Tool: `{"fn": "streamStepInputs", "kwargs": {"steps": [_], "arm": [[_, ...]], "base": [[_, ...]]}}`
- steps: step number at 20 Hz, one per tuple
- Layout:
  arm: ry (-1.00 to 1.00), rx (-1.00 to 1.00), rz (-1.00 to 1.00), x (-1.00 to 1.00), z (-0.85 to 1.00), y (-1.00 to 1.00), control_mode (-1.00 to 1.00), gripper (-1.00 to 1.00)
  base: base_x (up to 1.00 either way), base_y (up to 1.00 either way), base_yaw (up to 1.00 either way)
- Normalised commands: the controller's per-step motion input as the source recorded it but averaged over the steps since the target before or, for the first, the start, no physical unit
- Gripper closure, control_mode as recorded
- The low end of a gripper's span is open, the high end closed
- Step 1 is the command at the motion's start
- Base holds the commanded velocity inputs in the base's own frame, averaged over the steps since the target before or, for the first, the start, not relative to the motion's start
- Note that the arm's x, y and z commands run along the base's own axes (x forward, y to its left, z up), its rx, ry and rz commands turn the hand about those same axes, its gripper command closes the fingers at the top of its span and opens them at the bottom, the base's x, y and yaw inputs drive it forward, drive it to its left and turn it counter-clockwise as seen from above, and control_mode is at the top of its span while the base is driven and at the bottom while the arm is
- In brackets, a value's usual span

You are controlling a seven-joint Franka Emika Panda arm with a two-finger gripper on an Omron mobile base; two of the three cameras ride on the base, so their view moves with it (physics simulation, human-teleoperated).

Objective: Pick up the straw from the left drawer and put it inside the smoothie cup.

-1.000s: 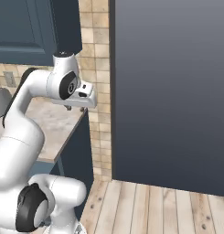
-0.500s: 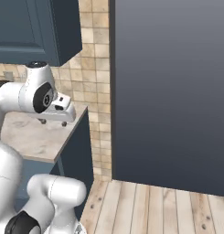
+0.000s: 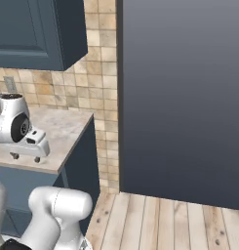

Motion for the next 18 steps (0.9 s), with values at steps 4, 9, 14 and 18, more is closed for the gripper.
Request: {"fn": "streamStepInputs", "kwargs": {"steps": [4, 9, 14, 18], "arm": [[0.25, 0.00, 0.00, 0.00, -0.77, 1.00, -1.00, -1.00], [0.11, 0.00, 0.00, 0.01, -0.70, 0.98, -1.00, -1.00], [-0.04, 0.00, 0.02, 0.00, -0.56, 0.64, -1.00, -1.00], [-0.07, 0.00, 0.04, -0.01, -0.44, 0.33, -1.00, -1.00]], "base": [[0.00, 0.00, 0.00], [0.00, 0.00, 0.00], [0.00, 0.00, 0.00], [0.00, 0.00, 0.00]]}}
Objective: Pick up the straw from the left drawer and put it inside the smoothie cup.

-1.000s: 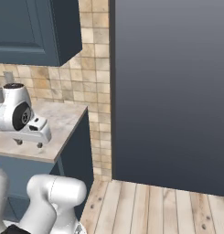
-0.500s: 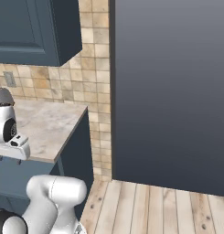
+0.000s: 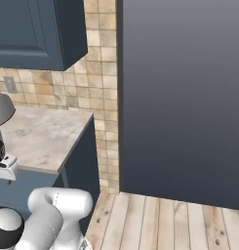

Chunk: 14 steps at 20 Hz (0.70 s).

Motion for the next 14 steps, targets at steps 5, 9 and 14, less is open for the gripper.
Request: {"fn": "streamStepInputs", "kwargs": {"steps": [5, 9, 14], "arm": [[-0.08, 0.00, 0.00, -0.01, -0.42, 0.12, -1.00, -1.00], [0.00, 0.00, 0.01, 0.00, -0.52, 0.28, -1.00, -1.00], [0.00, 0.00, 0.01, 0.00, -0.51, 0.29, -1.00, -1.00]], "base": [[0.00, 0.00, 0.00], [0.00, 0.00, 0.00], [0.00, 0.00, 0.00]]}}
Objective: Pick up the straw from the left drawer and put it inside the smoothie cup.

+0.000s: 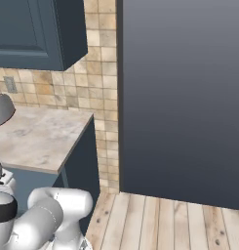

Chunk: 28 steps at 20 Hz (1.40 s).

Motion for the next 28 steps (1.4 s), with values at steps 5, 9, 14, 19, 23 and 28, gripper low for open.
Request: {"fn": "streamStepInputs", "kwargs": {"steps": [5, 9, 14, 19, 23, 28], "arm": [[0.00, 0.00, 0.02, -0.04, -0.32, 0.16, -1.00, -1.00], [0.00, 0.00, 0.04, -0.42, -0.07, 0.11, -1.00, -1.00], [0.00, 0.00, 0.00, -0.77, -0.02, 0.08, -1.00, -1.00], [0.00, 0.00, 0.00, -0.89, -0.10, 0.17, -1.00, -1.00], [0.00, 0.00, 0.00, -1.00, -0.11, 0.06, -1.00, -1.00], [0.00, 0.01, 0.00, -1.00, -0.01, 0.00, -1.00, -1.00]], "base": [[0.00, 0.00, 0.00], [0.00, 0.00, 0.00], [0.00, 0.00, 0.00], [0.00, 0.00, 0.00], [0.00, 0.00, 0.00], [0.00, 0.00, 0.00]]}}
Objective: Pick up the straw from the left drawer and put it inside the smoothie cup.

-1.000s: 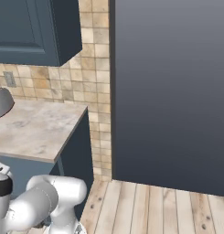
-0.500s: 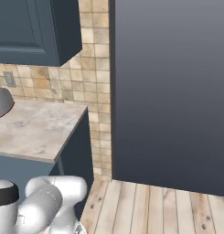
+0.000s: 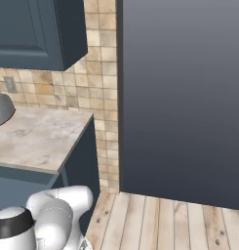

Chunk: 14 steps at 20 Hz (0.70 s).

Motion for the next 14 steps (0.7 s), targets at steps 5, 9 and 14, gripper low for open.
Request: {"fn": "streamStepInputs", "kwargs": {"steps": [5, 9, 14], "arm": [[-0.03, 0.00, 0.00, -0.13, 0.26, 0.00, -1.00, -1.00], [0.00, 0.00, 0.00, 0.89, 0.26, 0.07, -1.00, -1.00], [0.00, 0.00, 0.00, 0.82, 0.06, 0.30, -1.00, -1.00]], "base": [[0.00, 0.00, 0.00], [0.00, 0.00, 0.00], [0.00, 0.00, 0.00]]}}
